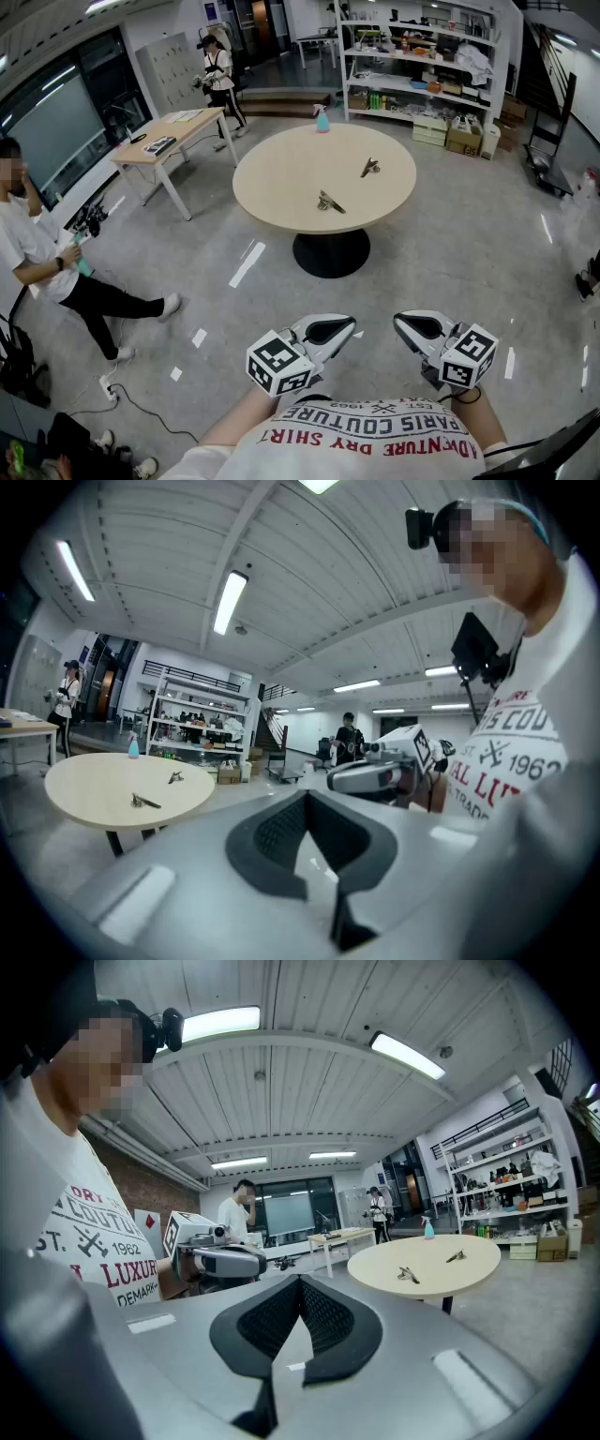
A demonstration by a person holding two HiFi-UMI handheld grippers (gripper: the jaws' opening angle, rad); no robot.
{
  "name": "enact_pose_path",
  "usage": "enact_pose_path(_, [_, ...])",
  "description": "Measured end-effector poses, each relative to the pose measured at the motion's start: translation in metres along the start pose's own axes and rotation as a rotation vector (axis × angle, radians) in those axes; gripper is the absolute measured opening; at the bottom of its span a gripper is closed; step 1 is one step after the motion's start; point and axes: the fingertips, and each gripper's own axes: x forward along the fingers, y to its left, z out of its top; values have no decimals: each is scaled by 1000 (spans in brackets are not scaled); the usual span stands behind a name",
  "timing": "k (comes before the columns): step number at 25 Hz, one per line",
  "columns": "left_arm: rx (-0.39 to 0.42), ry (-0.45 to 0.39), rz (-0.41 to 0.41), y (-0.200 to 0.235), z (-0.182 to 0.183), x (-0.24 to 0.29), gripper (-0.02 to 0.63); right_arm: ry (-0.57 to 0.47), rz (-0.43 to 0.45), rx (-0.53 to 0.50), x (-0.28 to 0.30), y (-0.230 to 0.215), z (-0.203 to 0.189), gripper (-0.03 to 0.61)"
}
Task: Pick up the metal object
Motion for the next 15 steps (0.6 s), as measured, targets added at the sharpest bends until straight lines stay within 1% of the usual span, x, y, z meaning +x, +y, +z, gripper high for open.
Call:
enact_pose_path(5, [-2,22,-41,50,-3,10,2,-7,-37,31,36,-31,-3,2])
enact_pose_path(9, [-23,6,-29,107,-5,16,3,13,-25,28,84,-64,-3,2])
enact_pose_path(12, [-35,-1,-23,159,-3,37,2,40,-28,18,117,-107,6,2])
enact_pose_path(15, [-16,2,-15,226,7,65,2,39,-35,10,159,-162,25,2])
